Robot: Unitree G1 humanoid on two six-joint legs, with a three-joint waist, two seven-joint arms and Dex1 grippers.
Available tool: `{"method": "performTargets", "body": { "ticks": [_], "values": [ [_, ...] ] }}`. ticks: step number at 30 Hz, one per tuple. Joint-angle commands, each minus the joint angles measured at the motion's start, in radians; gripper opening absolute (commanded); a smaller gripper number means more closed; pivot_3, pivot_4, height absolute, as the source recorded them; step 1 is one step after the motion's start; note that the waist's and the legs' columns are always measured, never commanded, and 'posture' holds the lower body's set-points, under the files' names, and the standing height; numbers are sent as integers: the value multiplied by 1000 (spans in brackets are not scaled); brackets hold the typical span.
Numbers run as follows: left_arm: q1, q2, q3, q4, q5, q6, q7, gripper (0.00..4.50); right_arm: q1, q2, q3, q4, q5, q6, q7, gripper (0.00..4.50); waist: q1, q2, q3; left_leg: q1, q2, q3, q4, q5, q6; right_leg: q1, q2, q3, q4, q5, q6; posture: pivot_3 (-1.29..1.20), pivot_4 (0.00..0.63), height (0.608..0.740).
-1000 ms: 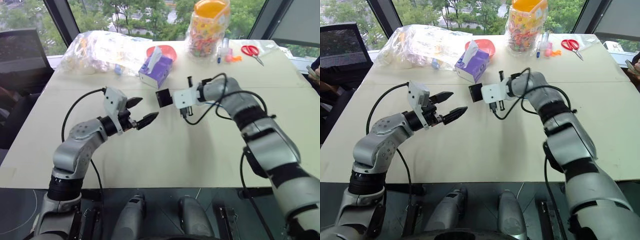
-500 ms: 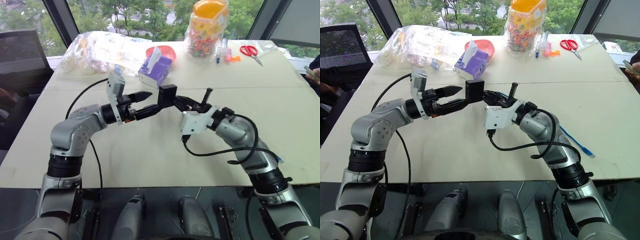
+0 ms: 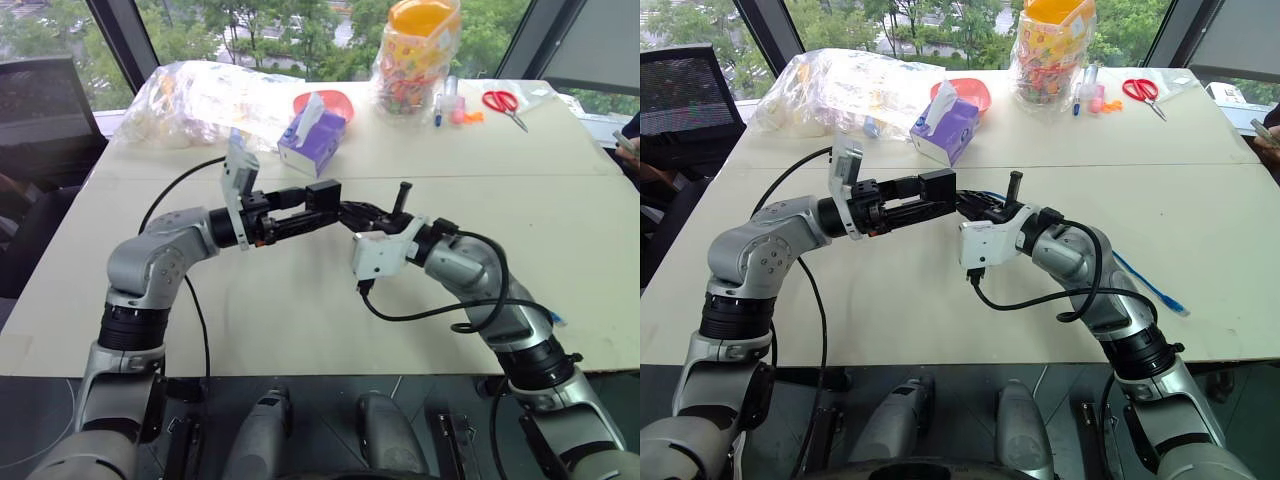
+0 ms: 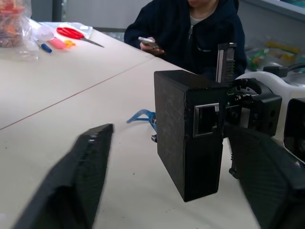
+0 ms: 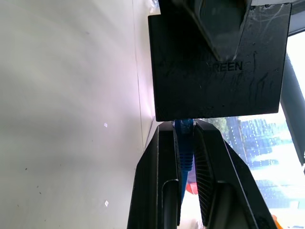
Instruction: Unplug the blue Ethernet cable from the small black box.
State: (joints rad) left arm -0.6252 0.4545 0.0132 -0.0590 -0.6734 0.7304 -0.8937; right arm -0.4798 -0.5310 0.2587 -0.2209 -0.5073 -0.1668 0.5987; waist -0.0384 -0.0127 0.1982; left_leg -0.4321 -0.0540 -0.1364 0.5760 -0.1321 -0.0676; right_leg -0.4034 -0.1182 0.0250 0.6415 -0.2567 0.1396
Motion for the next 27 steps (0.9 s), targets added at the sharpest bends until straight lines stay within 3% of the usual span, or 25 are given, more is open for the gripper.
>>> {"method": "performTargets", "body": {
  "ticks": [1, 5, 13, 14, 17, 20, 24, 27],
  "values": [
    [7, 7, -21, -21, 28, -30, -15, 2043, -29, -6, -2, -57, 3, -22, 2, 0, 0, 0, 0, 0, 0, 0, 0, 0, 0, 0, 0, 0, 0, 0, 0, 0, 150, 728],
    [20, 11, -34, -16, 47, -43, -29, 509, -28, -9, -2, -68, 6, -19, 7, 0, -2, 0, 0, -1, 0, 0, 0, 0, 0, 0, 0, 0, -2, 0, 0, 0, 150, 728],
    [19, 20, -34, -5, 64, -40, -32, 483, -20, -11, -36, -60, 83, 15, 38, 0, 1, 0, 0, -3, 0, 0, 0, 0, 0, 0, 0, -1, -4, 0, 0, 0, 150, 728],
    [19, 23, -32, -4, 66, -40, -34, 483, -22, -12, -48, -55, 115, 30, 54, 962, 1, 0, 0, -3, 0, 0, 0, 0, 0, 0, 0, -1, -4, 0, 0, 0, 150, 728],
    [24, 31, -25, -3, 63, -48, -45, 483, -20, -11, -74, -60, 221, 175, 140, 2241, 1, 0, 0, -3, 0, 0, 0, 0, 0, 0, 0, -1, -4, 0, 0, 0, 150, 728],
    [48, 59, -19, -30, 34, -53, -113, 483, -4, -45, -103, -168, 466, 472, 343, 3809, -1, 0, 0, -3, 0, -1, 0, 0, 0, 0, 0, -1, -5, 0, 0, 0, 150, 728],
    [68, 98, 5, -61, -18, -28, -176, 483, -51, -79, -213, -234, 806, 882, 475, 3809, -2, 0, 0, -6, 1, -2, 0, -1, 1, -3, 0, -2, -5, 0, 0, 0, 150, 728],
    [62, 121, 24, -83, -74, 8, -215, 483, -109, -111, -270, -199, 979, 1151, 500, 3809, 2, 0, 0, -8, 1, -3, 0, -1, 1, -3, 0, -4, -6, 1, 0, 0, 150, 728]
  ]
}}
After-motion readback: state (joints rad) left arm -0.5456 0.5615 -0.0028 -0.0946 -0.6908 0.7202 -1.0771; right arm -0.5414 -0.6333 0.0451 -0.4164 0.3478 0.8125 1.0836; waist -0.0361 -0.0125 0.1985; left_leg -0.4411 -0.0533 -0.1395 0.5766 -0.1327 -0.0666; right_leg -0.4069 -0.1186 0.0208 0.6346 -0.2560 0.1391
